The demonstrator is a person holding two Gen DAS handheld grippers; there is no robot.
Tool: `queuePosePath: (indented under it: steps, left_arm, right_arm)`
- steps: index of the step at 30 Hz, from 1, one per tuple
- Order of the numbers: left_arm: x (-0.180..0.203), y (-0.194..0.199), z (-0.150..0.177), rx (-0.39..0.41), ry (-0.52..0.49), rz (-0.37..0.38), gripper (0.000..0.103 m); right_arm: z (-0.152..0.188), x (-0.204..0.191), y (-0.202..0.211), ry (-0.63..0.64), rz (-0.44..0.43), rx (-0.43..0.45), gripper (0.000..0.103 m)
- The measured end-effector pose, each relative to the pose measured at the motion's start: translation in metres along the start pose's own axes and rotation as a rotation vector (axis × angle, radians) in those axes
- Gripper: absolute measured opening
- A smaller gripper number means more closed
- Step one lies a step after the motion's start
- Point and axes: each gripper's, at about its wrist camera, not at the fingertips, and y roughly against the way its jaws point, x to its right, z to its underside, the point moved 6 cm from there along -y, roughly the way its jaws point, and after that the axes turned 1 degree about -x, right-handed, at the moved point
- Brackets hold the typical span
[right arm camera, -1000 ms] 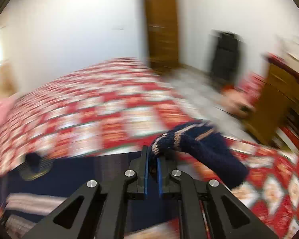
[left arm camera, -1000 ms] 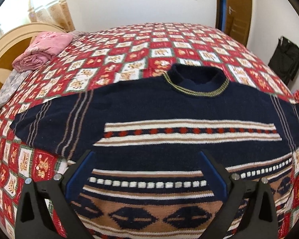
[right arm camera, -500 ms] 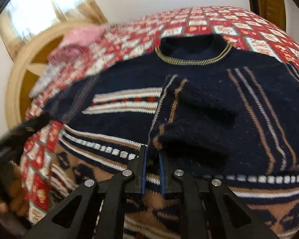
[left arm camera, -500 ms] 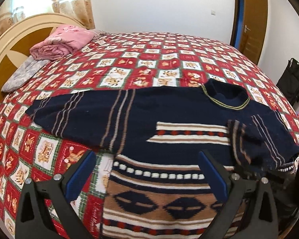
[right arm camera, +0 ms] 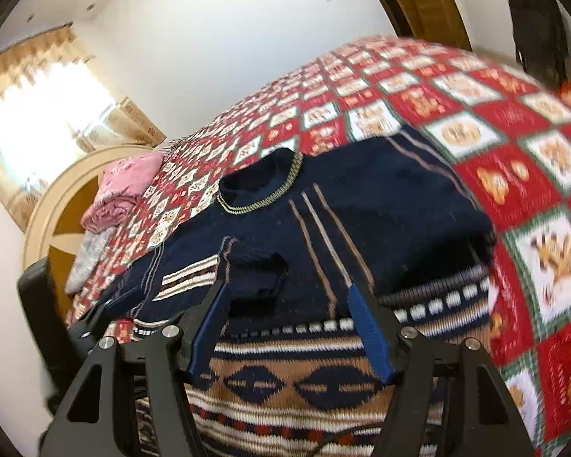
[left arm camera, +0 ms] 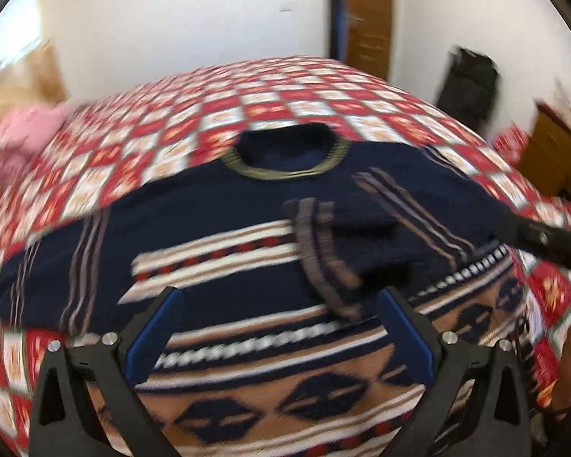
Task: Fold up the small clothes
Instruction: 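Fold the gripped sleeve across the sweater body with the right tool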
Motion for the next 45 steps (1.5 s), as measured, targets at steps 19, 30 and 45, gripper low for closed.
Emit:
queuePosePath:
  steps: [19,30,45]
  left_arm:
    - [-0.035,-0.053,-0.021,-0.066,0.349,0.297,0.014]
    - [-0.147,-0.048,0.015,-0.083,0.652,0.13,0.036]
    - [-0.149,-0.014,0.023,-0.024,0.536,-0.031,0.051]
  right_arm:
    - [0.011,0.046,0.032,-0.099,0.079,0.018,0.066]
    - [0.018,0.028,0.018,-0.055,0.073,-0.019,0.066]
    - [-0.025,0.005,-0.011,0.187,0.226,0.082,0.059]
